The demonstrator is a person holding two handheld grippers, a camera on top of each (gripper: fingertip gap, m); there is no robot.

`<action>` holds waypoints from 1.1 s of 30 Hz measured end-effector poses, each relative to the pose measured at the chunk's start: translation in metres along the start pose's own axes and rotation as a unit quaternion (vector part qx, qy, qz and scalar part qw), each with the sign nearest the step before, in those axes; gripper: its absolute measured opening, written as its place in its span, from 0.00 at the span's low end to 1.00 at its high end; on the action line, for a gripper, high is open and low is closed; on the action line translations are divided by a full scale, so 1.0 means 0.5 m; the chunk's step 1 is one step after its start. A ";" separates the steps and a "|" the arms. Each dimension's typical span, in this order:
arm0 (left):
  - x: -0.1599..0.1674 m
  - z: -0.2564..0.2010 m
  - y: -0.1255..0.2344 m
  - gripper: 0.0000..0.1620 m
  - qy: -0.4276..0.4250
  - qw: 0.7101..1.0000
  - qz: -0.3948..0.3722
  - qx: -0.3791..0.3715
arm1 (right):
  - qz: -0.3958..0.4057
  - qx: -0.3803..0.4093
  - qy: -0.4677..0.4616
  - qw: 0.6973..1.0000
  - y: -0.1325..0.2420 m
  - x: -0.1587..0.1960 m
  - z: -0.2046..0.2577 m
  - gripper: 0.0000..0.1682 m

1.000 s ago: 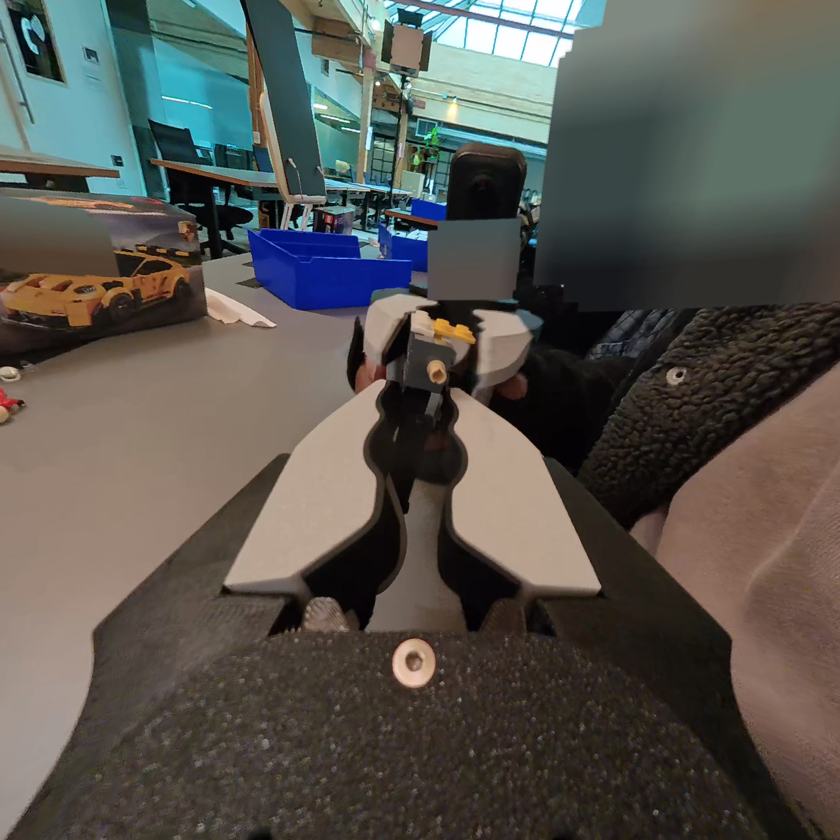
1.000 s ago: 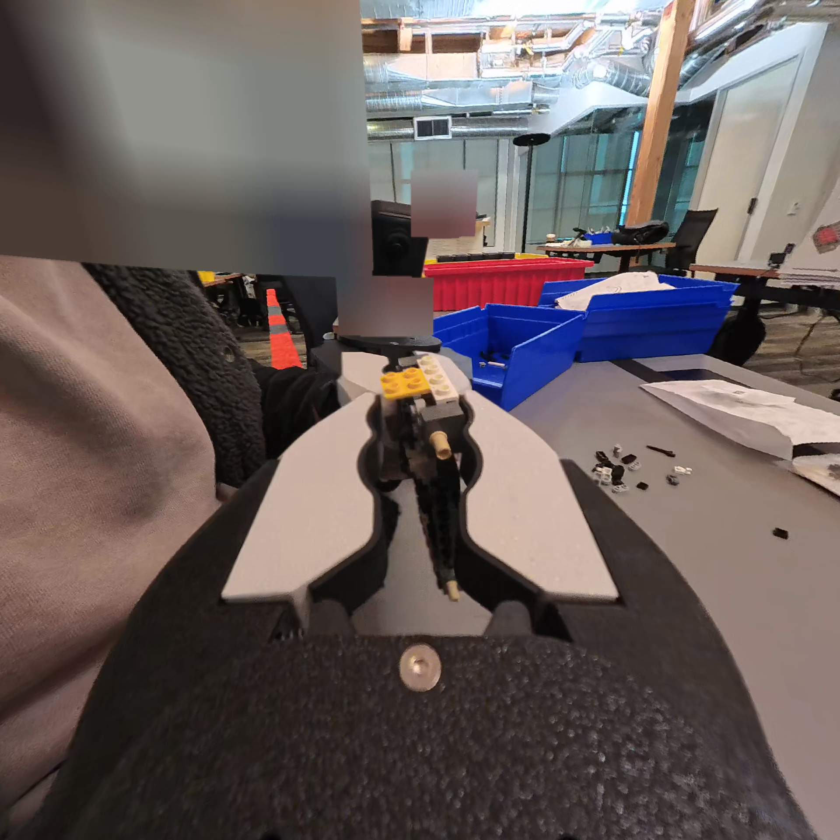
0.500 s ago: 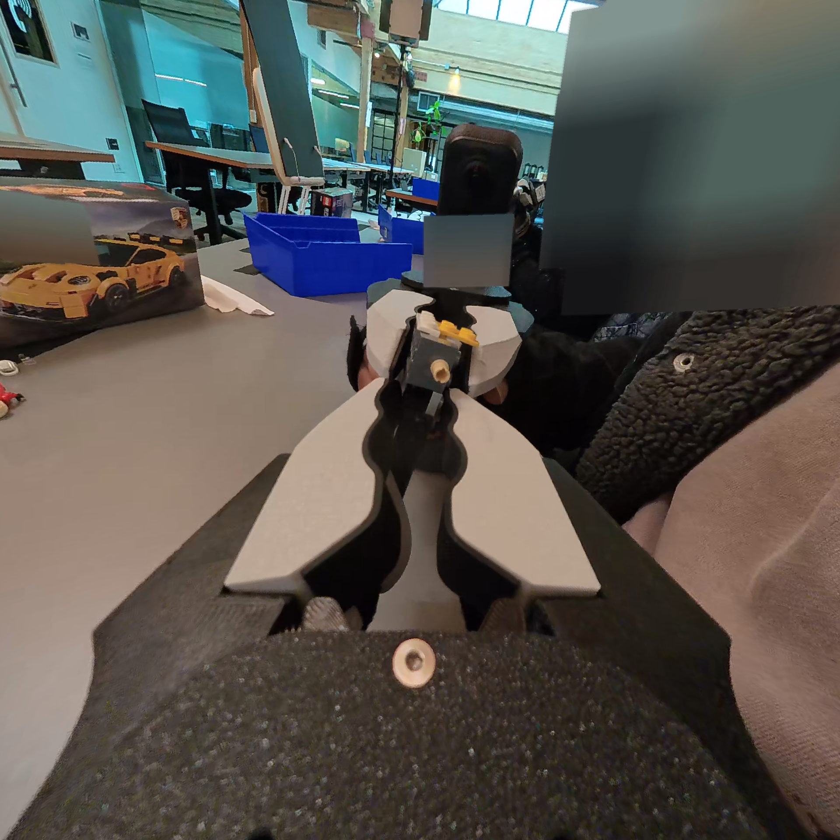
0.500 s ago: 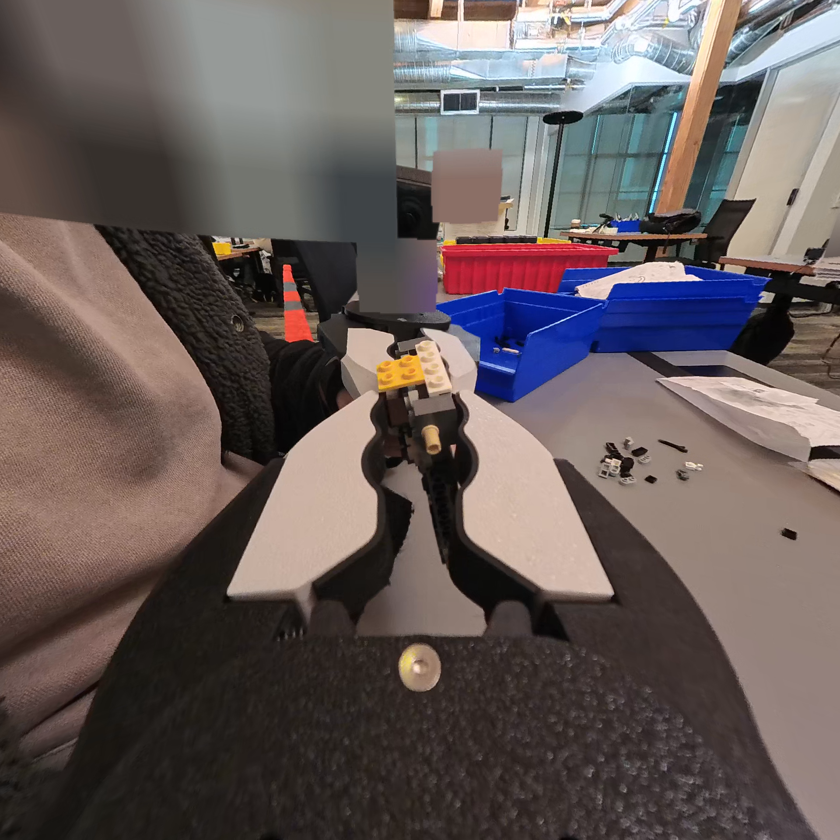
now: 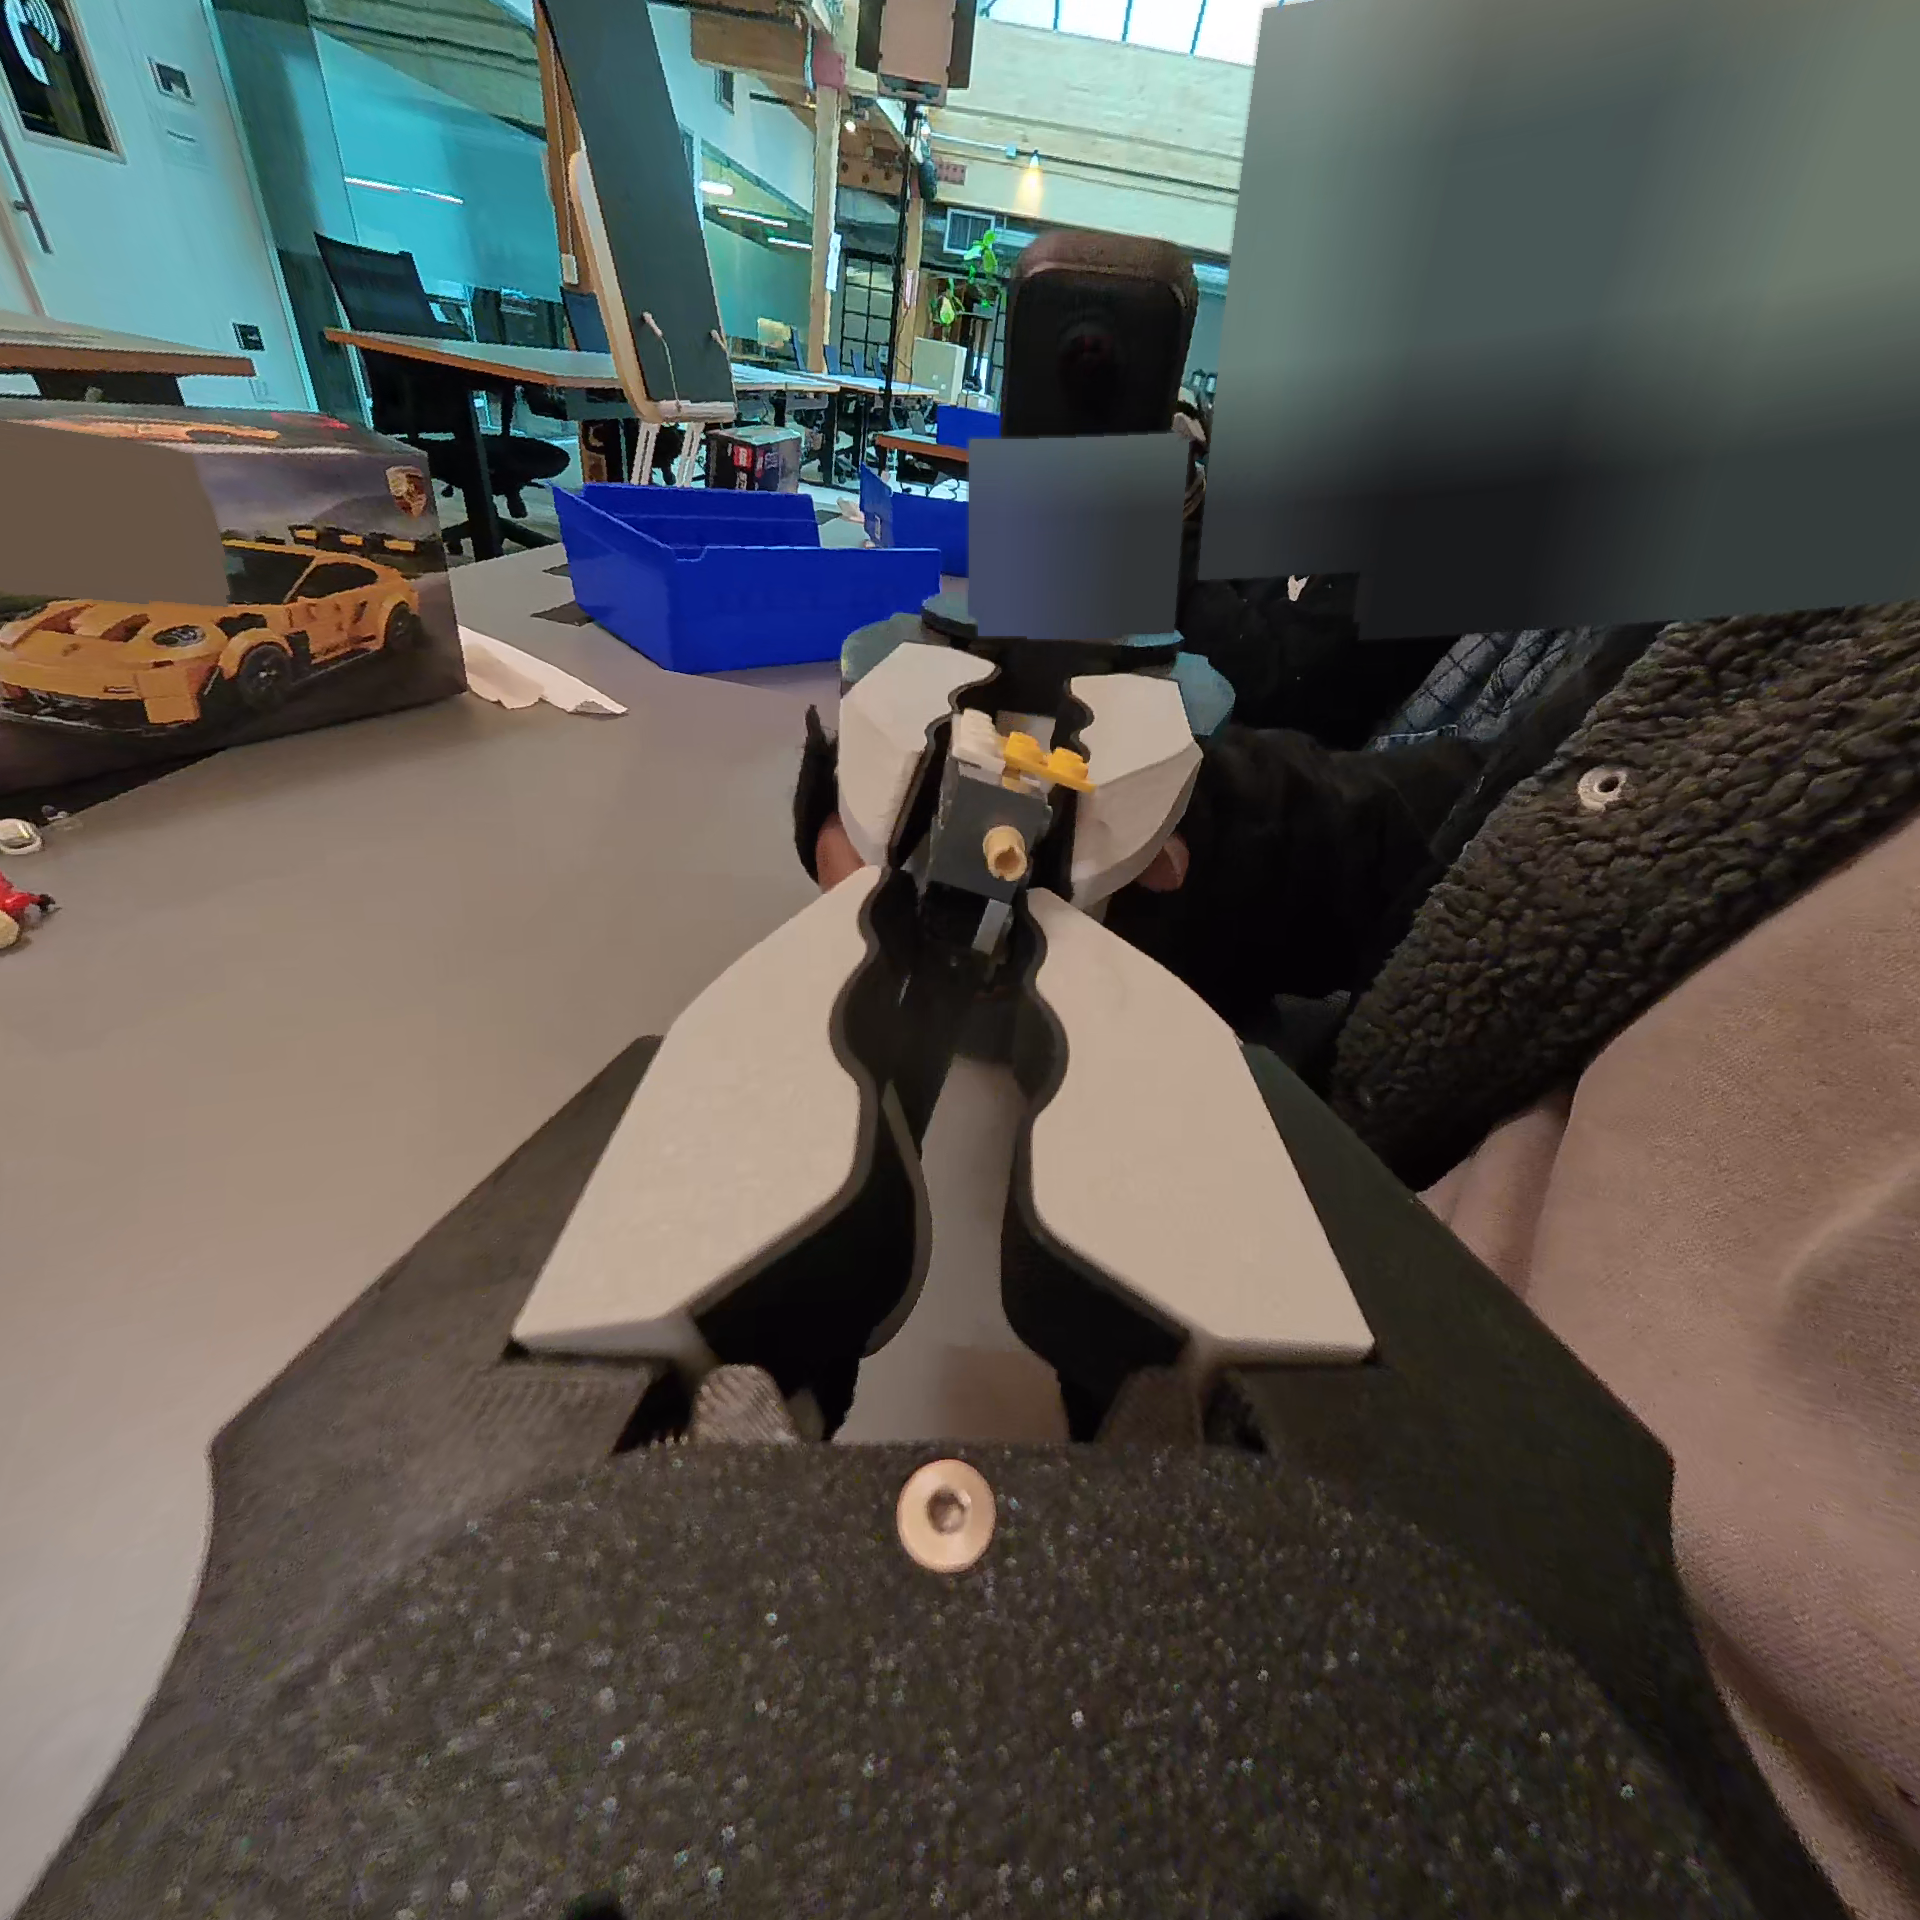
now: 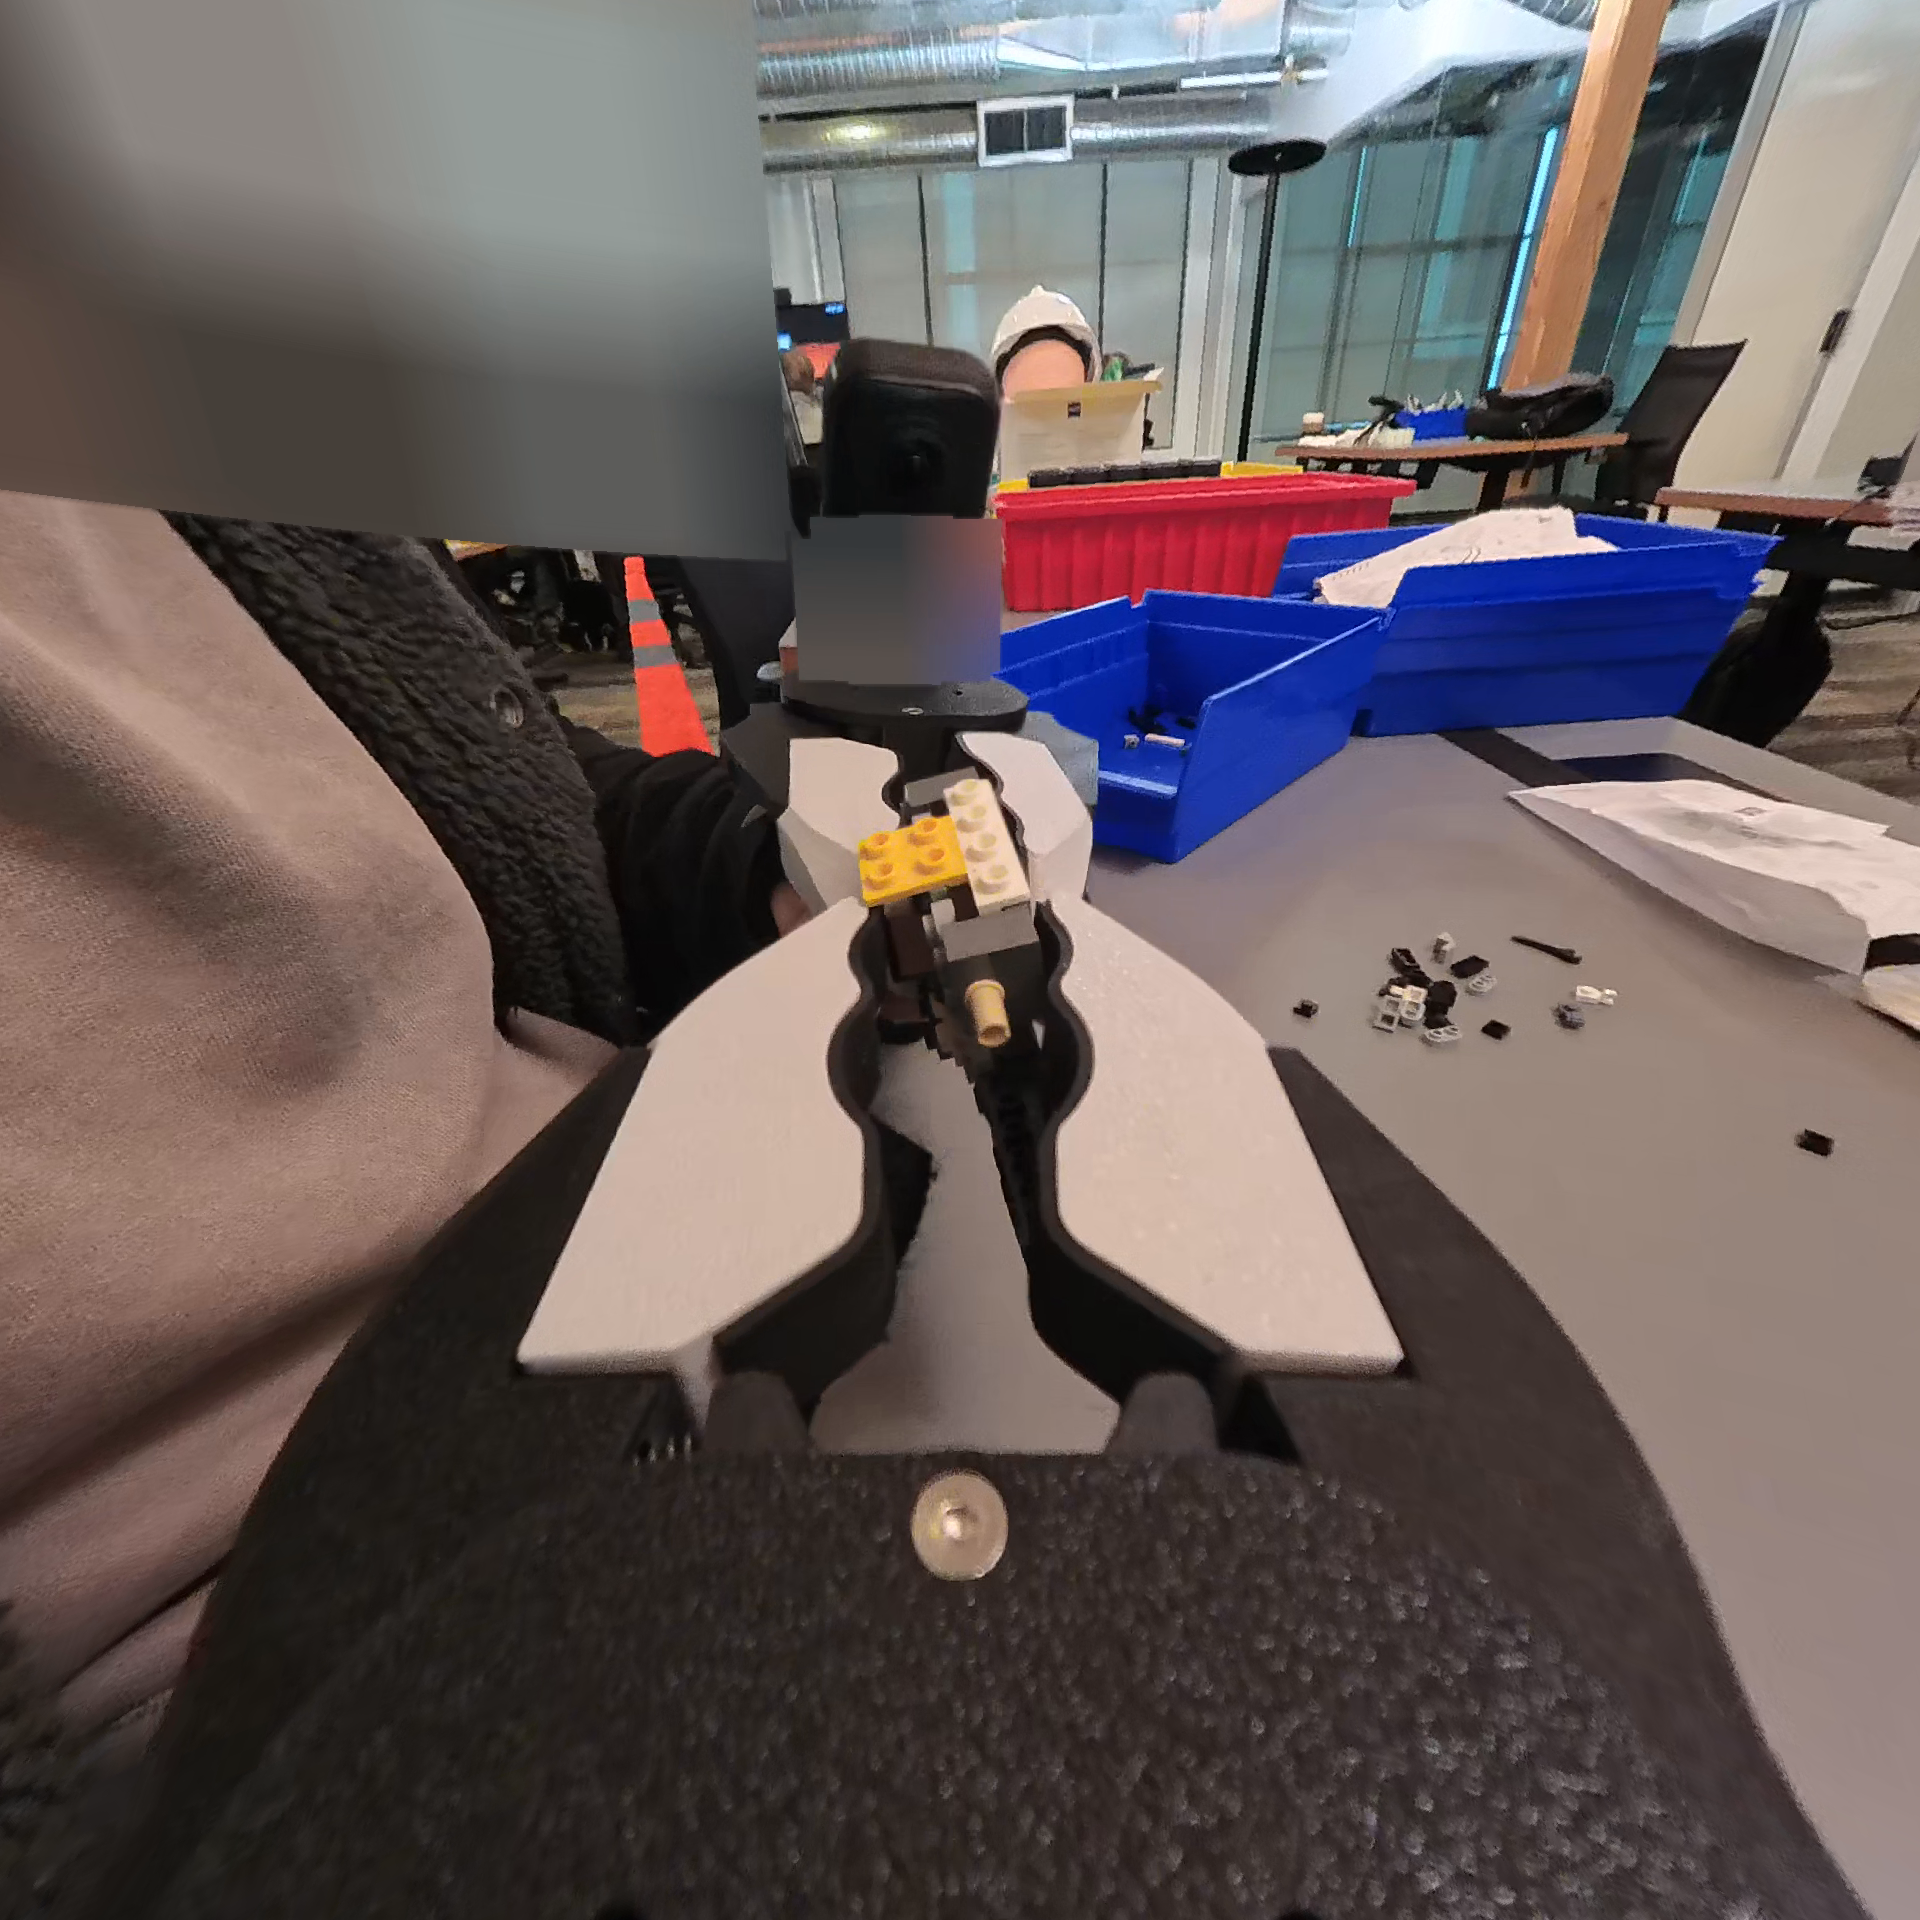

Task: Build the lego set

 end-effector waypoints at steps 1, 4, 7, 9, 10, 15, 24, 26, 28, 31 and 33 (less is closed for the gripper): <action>0.000 -0.001 0.000 0.11 -0.003 1.000 0.002 0.001 | 0.008 -0.004 0.006 1.000 0.002 -0.001 0.000 0.16; 0.000 0.001 0.004 0.11 0.015 1.000 -0.001 0.007 | 0.024 -0.012 0.018 0.999 0.009 -0.004 -0.001 0.17; 0.004 0.000 0.002 0.11 0.037 0.999 -0.002 0.015 | 0.037 -0.024 0.023 0.999 0.004 -0.002 0.000 0.15; 0.003 0.000 0.001 0.11 0.039 0.999 0.000 0.017 | 0.036 -0.032 0.019 0.999 0.004 -0.004 -0.002 0.15; 0.004 0.000 0.002 0.11 0.033 0.999 0.007 0.016 | 0.040 -0.035 0.017 0.998 0.003 -0.002 -0.003 0.15; 0.006 0.002 0.004 0.11 0.016 0.999 0.031 0.007 | 0.046 -0.040 0.012 0.998 0.004 0.006 -0.006 0.14; 0.006 0.016 0.005 0.13 0.036 0.999 0.021 0.003 | 0.022 -0.026 -0.093 0.995 0.009 0.009 -0.028 0.14; 0.010 0.023 0.016 0.21 0.057 0.998 0.023 -0.001 | 0.001 -0.021 -0.179 0.984 0.022 0.016 -0.043 0.14; 0.022 0.029 0.027 0.23 0.099 0.995 0.022 0.000 | -0.021 -0.012 -0.252 0.967 0.034 0.028 -0.055 0.14; 0.056 0.029 0.026 0.26 0.188 0.981 0.045 0.014 | -0.043 -0.001 -0.341 0.939 0.035 0.041 -0.069 0.14; 0.086 0.031 0.015 0.29 0.224 0.972 0.068 0.014 | -0.050 0.008 -0.380 0.924 0.026 0.043 -0.076 0.14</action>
Point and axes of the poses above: each gripper's, where its closed fingertips meet, y back along the fingers, x out of its underside, z = x × y across the jaws, the point moved 5 cm from there along y, back along the fingers, and after that the axes turned 10 degrees about -z, right-handed, at the moved point
